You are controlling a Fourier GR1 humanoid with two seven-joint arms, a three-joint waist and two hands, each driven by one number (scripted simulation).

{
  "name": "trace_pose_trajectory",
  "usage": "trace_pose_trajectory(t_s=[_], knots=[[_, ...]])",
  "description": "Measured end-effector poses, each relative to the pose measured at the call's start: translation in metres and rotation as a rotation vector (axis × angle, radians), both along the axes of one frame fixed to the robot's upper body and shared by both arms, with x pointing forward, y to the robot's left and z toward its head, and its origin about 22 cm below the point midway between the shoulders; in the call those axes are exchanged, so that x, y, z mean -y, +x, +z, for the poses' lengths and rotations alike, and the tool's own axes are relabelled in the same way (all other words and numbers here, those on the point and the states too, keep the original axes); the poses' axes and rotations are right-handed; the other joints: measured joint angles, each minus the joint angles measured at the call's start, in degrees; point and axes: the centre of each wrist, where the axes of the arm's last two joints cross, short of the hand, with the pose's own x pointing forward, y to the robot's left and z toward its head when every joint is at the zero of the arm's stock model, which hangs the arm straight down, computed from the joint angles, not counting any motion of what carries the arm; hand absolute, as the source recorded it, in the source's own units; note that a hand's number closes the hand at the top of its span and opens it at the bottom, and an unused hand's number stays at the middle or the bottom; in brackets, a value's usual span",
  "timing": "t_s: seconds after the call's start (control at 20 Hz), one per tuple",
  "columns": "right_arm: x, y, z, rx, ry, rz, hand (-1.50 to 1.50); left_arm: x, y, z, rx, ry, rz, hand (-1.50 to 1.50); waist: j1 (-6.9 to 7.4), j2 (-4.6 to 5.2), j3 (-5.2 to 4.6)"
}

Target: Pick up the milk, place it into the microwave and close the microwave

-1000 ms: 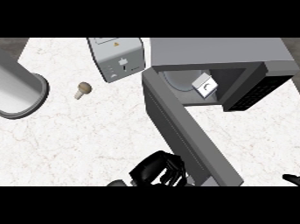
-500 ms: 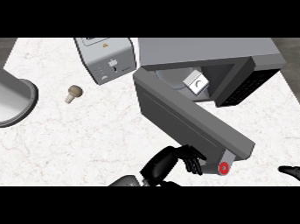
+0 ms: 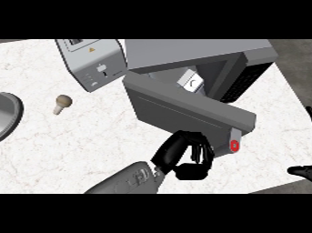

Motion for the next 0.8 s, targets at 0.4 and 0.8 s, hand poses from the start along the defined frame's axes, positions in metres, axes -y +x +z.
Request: trace_pose_trajectory(t_s=[0.4,0.8], knots=[[-0.009,0.022,0.027,0.036,-0.016,0.085,-1.5,0.016,0.035,0.039,0.114,-0.061,0.061,1.5,-3.54,1.0,0.08],[-0.015,0.042,0.054,0.092,-0.005,0.148,-1.5,0.019,0.067,0.067,0.154,-0.062,0.143,1.5,-6.77,2.27,0.3]])
